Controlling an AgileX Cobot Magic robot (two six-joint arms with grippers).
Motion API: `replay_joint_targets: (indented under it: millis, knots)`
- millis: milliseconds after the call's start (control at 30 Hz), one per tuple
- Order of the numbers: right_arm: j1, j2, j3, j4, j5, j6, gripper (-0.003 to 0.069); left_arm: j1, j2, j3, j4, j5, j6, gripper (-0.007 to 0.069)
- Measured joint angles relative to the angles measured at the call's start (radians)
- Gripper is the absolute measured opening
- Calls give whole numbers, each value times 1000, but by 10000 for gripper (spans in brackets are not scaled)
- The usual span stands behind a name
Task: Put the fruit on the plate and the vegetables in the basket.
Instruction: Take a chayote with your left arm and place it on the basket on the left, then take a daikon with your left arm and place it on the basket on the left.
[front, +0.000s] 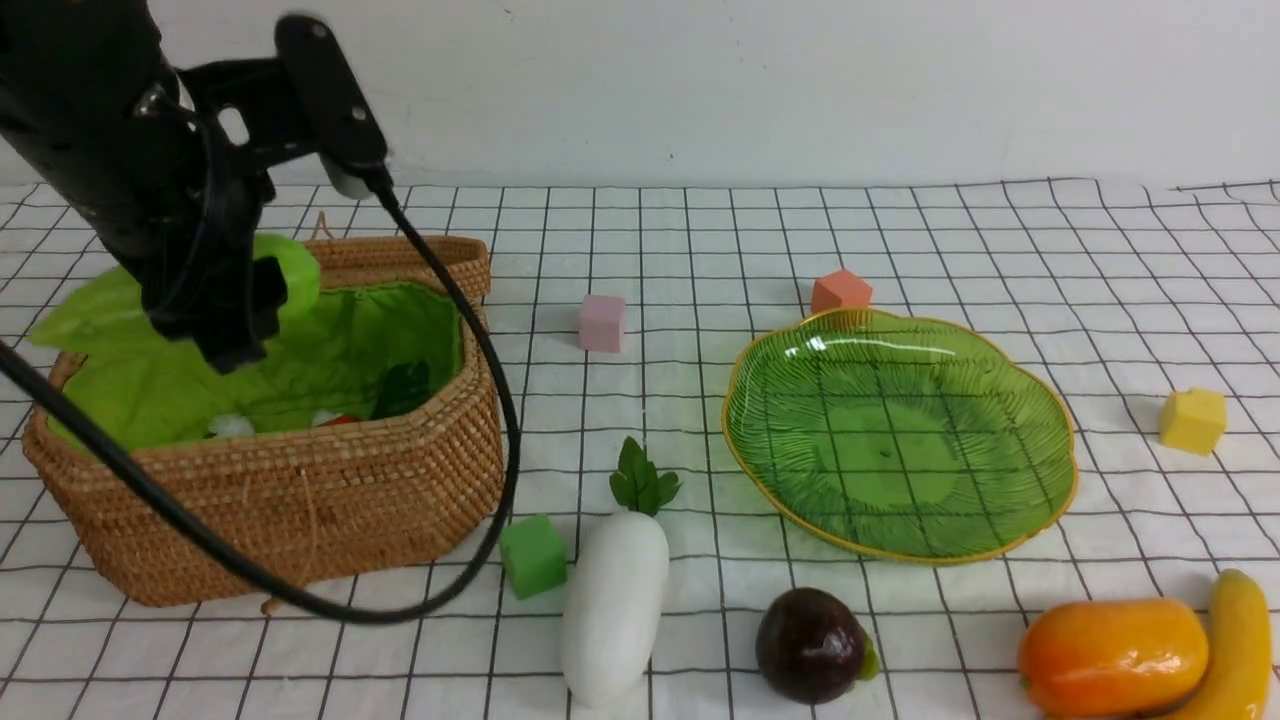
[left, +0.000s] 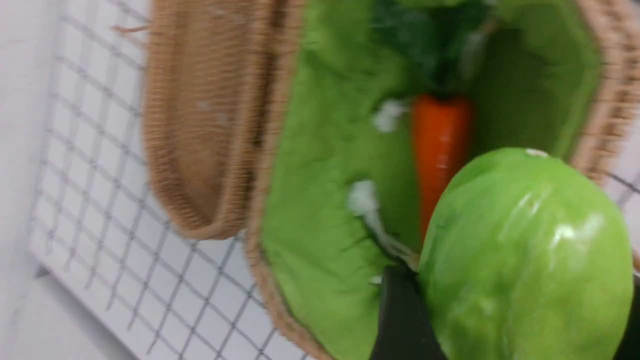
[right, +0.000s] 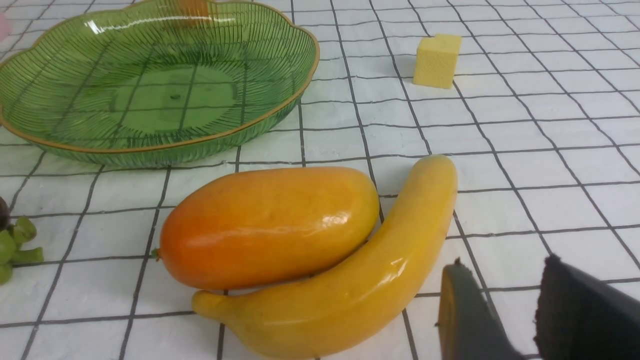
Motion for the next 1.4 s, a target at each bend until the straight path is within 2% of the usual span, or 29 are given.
replay_joint_targets:
  millis: [167, 333, 400, 500, 567, 667, 767, 800, 833, 900, 933, 1000, 1133, 1167, 1233, 1300, 1333, 1400]
  knots:
    - [0, 0, 0, 0, 0, 0, 244, 16, 62, -1, 18, -82, -144, 424]
    - [0, 0, 0, 0, 0, 0, 244, 18, 130, 0, 14, -89, -208, 429]
    - [0, 0, 0, 0, 0, 0, 244, 18, 139, 1, 0, -90, -223, 476]
    - [0, 0, 0, 0, 0, 0, 244, 18, 134, 1, -29, -89, -233, 615]
    - [0, 0, 0, 0, 0, 0, 244, 18, 120, 1, -54, -83, -234, 654]
    - [0, 0, 0, 0, 0, 0, 244, 18, 86, 1, -93, -67, -237, 663]
    - [0, 0, 0, 0, 0, 0, 244, 18, 0, 1, -218, -30, -295, 624]
    - [0, 0, 0, 0, 0, 0, 244, 18, -5, 1, -218, -30, -295, 621]
    - [0, 0, 0, 0, 0, 0, 244, 14, -49, 1, -346, -21, -355, 584]
    - [0, 0, 0, 0, 0, 0, 244, 5, -66, 1, -418, -15, -386, 563]
    - [0, 0, 0, 0, 0, 0, 244, -19, -77, 0, -509, 4, -426, 539]
    - [0, 0, 0, 0, 0, 0, 244, -87, -65, 0, -586, 51, -482, 520]
    - [0, 0, 0, 0, 0, 0, 244, -235, 21, 0, -517, 131, -635, 534]
    - [0, 0, 0, 0, 0, 0, 244, -250, 32, 0, -509, 131, -642, 538]
    - [0, 0, 0, 0, 0, 0, 244, -331, 105, 0, -396, 119, -779, 566]
    - [0, 0, 0, 0, 0, 0, 244, -355, 131, 0, -353, 101, -839, 579]
    - [0, 0, 0, 0, 0, 0, 244, -392, 183, 0, -308, 70, -919, 594]
    - [0, 0, 0, 0, 0, 0, 244, -404, 208, 0, -294, 55, -952, 597]
